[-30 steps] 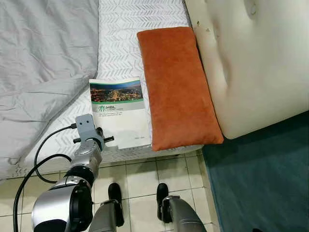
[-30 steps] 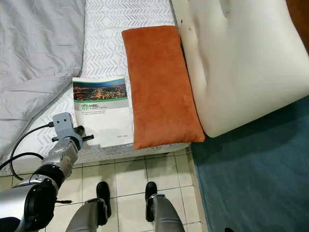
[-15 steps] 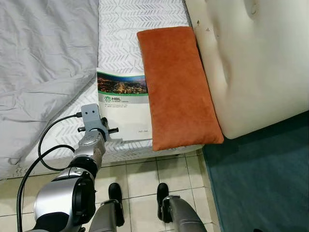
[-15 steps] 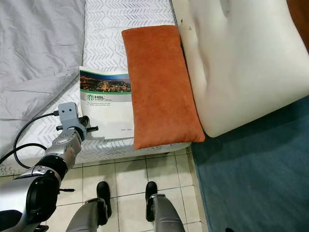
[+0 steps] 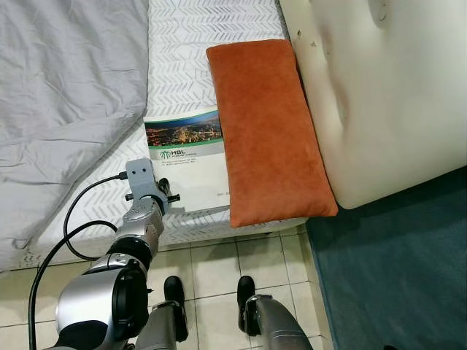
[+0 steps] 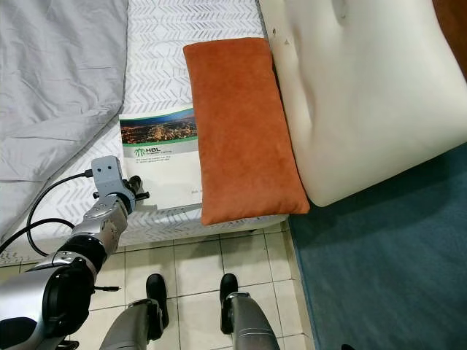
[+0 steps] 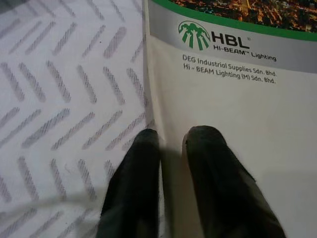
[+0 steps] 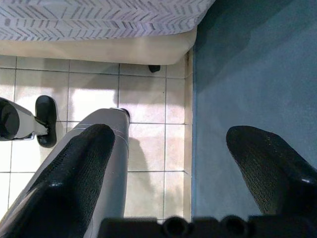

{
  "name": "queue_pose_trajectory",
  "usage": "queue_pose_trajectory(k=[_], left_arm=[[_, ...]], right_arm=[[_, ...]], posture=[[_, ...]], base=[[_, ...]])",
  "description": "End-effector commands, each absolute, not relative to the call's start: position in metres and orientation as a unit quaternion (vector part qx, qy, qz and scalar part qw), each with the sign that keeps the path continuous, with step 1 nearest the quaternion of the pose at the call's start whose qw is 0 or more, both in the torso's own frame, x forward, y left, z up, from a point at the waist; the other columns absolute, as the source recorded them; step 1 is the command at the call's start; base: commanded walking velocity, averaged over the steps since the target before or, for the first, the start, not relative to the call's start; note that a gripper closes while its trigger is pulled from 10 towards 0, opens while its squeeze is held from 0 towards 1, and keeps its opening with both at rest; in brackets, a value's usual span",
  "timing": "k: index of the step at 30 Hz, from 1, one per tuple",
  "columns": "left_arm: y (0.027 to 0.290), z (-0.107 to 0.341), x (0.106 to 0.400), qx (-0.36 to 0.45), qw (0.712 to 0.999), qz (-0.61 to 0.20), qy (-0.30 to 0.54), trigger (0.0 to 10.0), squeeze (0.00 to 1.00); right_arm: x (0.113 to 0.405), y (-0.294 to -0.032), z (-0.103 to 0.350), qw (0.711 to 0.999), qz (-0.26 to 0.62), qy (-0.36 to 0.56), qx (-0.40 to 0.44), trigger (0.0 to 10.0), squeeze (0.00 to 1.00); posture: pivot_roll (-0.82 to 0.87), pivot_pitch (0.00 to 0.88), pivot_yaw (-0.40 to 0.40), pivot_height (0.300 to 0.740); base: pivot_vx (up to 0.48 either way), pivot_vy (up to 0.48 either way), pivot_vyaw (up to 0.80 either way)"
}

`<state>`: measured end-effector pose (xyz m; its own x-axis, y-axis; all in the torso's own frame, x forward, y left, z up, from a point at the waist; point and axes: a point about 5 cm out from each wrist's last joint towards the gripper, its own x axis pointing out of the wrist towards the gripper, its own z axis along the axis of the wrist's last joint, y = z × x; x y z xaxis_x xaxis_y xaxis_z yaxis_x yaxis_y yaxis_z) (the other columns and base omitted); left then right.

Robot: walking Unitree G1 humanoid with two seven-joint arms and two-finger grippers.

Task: Clean up the room

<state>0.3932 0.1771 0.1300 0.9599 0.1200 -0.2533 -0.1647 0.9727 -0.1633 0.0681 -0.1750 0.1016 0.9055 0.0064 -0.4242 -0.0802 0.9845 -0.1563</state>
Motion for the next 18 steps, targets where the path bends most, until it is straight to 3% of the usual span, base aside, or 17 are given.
queue_pose_trajectory(k=[1,5,12,18], left_arm=[[0.176,0.117,0.388,-0.083,0.983,0.069,0.148,10.0,0.92],[0.181,0.121,0.389,-0.043,0.987,0.067,0.139,10.0,1.00],[0.194,0.131,0.391,0.027,0.990,0.065,0.122,10.0,1.00],[0.197,0.127,0.388,0.104,0.988,0.025,0.112,10.0,1.00]], right_arm=[[0.060,-0.177,0.096,0.967,0.017,0.241,-0.087,10.0,0.00],[0.065,-0.177,0.093,0.968,0.016,0.236,-0.085,10.0,0.00],[0.080,-0.175,0.087,0.972,0.022,0.220,-0.082,10.0,0.00],[0.114,-0.174,0.074,0.980,0.022,0.189,-0.066,10.0,0.00]], posture=[[-0.46,0.546,-0.106,0.740],[-0.44,0.529,-0.099,0.740],[-0.40,0.485,-0.081,0.740],[-0.30,0.356,-0.035,0.740]], base=[[0.000,0.000,0.00],[0.000,0.000,0.00],[0.000,0.000,0.00],[0.000,0.000,0.00]])
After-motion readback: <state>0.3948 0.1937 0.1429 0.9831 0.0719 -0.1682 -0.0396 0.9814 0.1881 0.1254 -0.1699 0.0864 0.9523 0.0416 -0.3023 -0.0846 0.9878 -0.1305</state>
